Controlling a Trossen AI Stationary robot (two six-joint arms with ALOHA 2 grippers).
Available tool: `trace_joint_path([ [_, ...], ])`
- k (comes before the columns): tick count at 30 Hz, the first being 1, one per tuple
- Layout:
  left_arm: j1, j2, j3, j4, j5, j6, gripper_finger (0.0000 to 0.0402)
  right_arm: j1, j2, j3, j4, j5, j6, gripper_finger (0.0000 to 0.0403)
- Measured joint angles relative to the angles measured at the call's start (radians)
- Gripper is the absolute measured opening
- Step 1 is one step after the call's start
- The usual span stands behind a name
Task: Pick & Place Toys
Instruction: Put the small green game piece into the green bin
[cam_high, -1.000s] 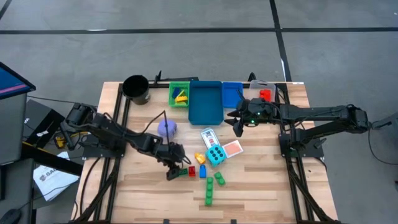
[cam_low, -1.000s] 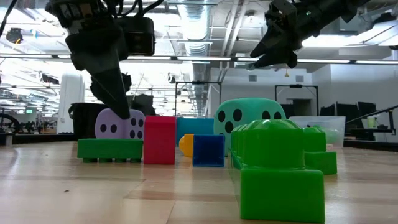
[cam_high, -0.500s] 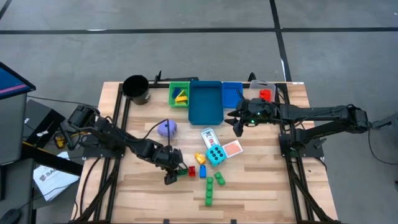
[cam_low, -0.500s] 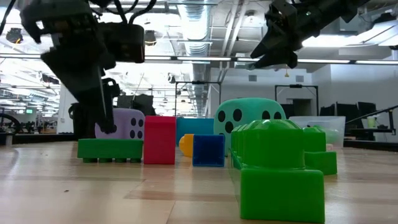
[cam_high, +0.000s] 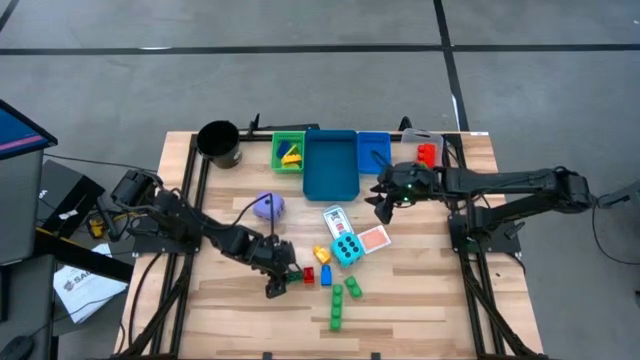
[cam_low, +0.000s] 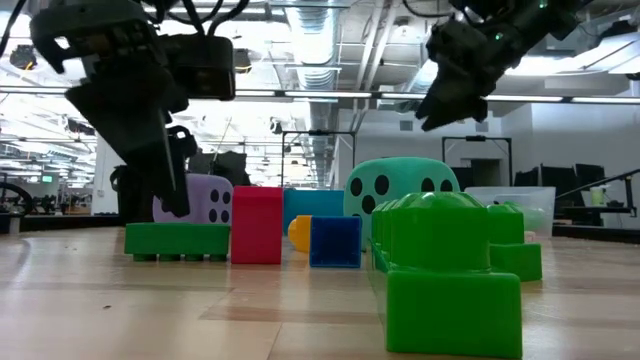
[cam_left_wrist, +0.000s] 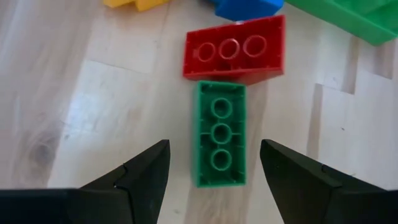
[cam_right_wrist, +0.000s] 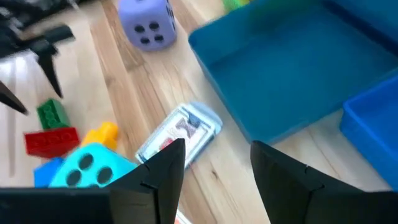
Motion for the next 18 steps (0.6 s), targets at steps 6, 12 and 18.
trace_joint_path([
  [6, -0.027, 0.004, 0.0, 0.009, -0.001, -0.001, 0.0243, 0.001, 0.05, -0.002, 0.013, -0.028, 0.0, 0.0179],
  [12, -0.034, 0.034, 0.0, 0.013, -0.004, -0.006, 0.0243, 0.014, 0.113, -0.002, 0.024, -0.072, 0.0, 0.0179],
  [18, -0.034, 0.076, 0.0, 0.056, 0.001, -0.015, 0.0243, 0.046, 0.161, -0.001, 0.038, -0.093, 0.011, 0.0179],
])
